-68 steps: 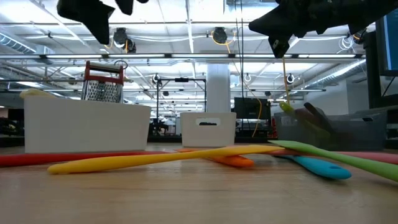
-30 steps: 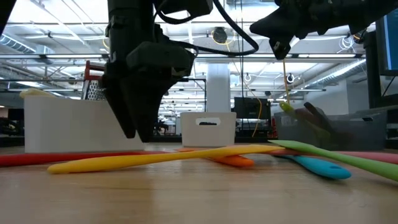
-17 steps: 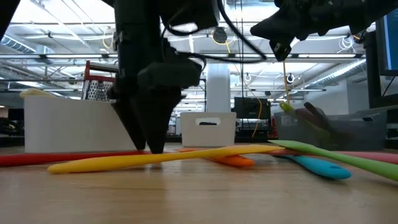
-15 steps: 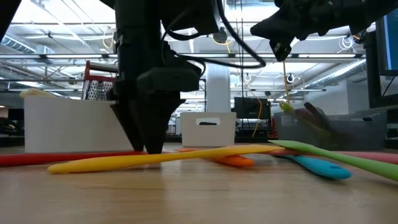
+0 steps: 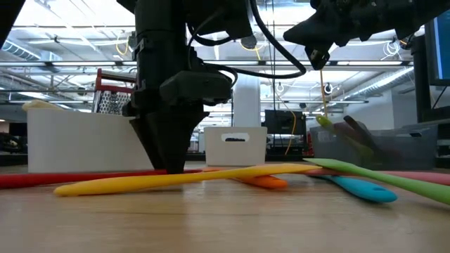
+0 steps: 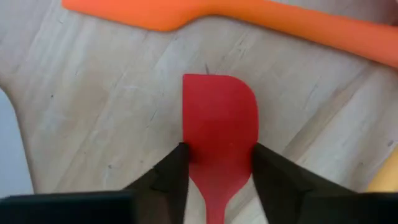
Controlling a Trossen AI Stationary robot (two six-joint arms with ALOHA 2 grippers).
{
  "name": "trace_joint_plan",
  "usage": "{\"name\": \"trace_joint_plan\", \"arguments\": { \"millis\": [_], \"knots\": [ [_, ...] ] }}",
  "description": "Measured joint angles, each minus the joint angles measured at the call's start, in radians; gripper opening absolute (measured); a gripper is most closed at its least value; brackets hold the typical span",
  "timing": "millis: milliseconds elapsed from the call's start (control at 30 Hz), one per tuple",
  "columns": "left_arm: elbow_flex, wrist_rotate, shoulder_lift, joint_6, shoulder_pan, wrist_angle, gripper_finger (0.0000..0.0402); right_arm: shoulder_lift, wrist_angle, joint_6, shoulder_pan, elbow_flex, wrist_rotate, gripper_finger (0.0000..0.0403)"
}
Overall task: Pick & Place Kitchen Items
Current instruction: Put the red spatula into the top white bin
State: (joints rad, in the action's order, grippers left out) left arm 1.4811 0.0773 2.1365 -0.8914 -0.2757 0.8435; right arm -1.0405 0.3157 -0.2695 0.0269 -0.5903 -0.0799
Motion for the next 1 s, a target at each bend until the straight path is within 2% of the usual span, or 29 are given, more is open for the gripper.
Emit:
{"name": "trace_joint_plan", "arguments": {
  "millis": [167, 300, 633, 867, 1000],
  "knots": [
    [-0.001, 0.010, -0.001, 0.000, 0.000, -0.002, 0.0059, 0.000, 0.000, 0.001, 0.000, 0.000, 0.000, 0.0000],
    [-0.002, -0.014, -0.001, -0.008, 0.003, 0.027, 0.0011, 0.000, 0.000, -0.002, 0.000, 0.000, 0.000, 0.0000],
    [-0.002, -0.112, -0.045, -0.012, 0.031, 0.058, 0.0008, 0.000, 0.005, -0.006, 0.000, 0.000, 0.001, 0.0000],
    [-0.005, -0.230, -0.156, -0.034, 0.062, 0.079, 0.0008, 0.000, 0.009, -0.006, 0.000, -0.001, 0.001, 0.0000],
    [-0.005, -0.242, -0.222, -0.064, 0.082, 0.081, 0.0008, 0.000, 0.008, -0.005, 0.000, -0.001, 0.000, 0.0000]
  ]
}}
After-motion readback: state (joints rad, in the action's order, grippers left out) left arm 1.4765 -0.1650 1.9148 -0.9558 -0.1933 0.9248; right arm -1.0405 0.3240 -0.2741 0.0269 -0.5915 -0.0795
